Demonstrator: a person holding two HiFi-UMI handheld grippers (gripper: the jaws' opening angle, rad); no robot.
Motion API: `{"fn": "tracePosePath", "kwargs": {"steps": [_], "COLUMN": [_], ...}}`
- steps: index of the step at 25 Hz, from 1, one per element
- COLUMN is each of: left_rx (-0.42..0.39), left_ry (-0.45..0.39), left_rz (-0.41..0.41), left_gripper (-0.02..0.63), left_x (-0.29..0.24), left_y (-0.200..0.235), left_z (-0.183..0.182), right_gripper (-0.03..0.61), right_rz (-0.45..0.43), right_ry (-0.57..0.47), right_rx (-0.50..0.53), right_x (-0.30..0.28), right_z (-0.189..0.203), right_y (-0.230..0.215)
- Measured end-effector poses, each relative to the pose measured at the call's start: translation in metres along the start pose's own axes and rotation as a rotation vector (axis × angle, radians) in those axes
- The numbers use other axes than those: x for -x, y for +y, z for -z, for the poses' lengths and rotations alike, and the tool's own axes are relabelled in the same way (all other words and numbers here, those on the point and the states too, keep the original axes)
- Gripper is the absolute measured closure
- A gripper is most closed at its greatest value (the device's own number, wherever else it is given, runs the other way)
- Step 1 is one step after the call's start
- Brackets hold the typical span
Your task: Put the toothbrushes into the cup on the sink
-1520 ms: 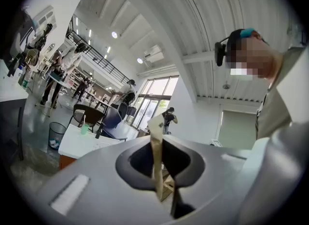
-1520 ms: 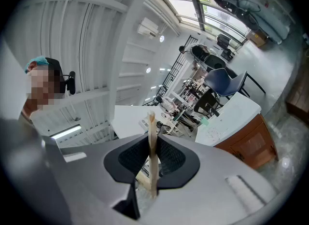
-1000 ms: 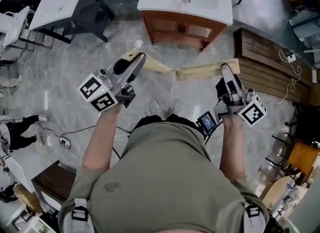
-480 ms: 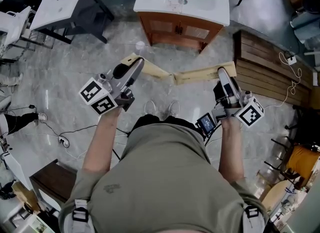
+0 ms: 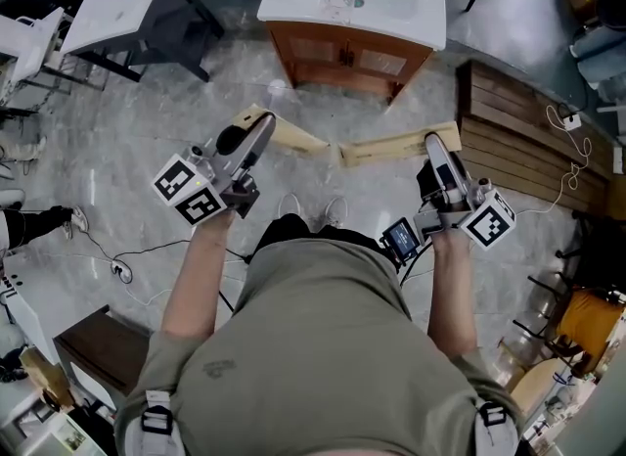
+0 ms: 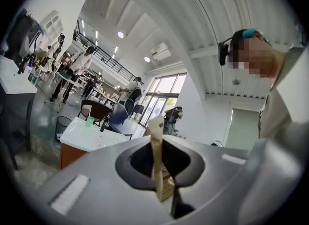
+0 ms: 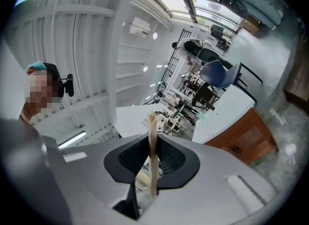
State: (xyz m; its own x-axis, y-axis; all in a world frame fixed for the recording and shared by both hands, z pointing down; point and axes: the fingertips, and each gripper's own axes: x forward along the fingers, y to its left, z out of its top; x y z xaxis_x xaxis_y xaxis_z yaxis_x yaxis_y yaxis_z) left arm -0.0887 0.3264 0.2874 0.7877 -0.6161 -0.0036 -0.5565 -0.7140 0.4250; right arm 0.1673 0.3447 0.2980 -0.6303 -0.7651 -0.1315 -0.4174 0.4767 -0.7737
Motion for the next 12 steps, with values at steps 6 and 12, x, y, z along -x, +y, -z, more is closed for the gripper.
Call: {"fn": "tracePosePath", "kwargs": {"steps": [6,12], "left_rx": [-0.008,-0.022], "left_ry": [0.003,0.007], "left_rz": [-0.007,-0.018], "left_gripper": [0.6,0.6], "left_x": [-0.01,-0.016], "left_y": [0.0,0.004], "left_z": [0.001,0.001], "right_gripper": [0.517,0.517], "right_rz": [0.011,0.013], "right_ry": [0.01,0.005], "right_rx": [-0.008,-0.015], "right_x": [0.003,0.001], "right_z": [-0.005,-0.01], "right_y": [-0.013,-0.023]}}
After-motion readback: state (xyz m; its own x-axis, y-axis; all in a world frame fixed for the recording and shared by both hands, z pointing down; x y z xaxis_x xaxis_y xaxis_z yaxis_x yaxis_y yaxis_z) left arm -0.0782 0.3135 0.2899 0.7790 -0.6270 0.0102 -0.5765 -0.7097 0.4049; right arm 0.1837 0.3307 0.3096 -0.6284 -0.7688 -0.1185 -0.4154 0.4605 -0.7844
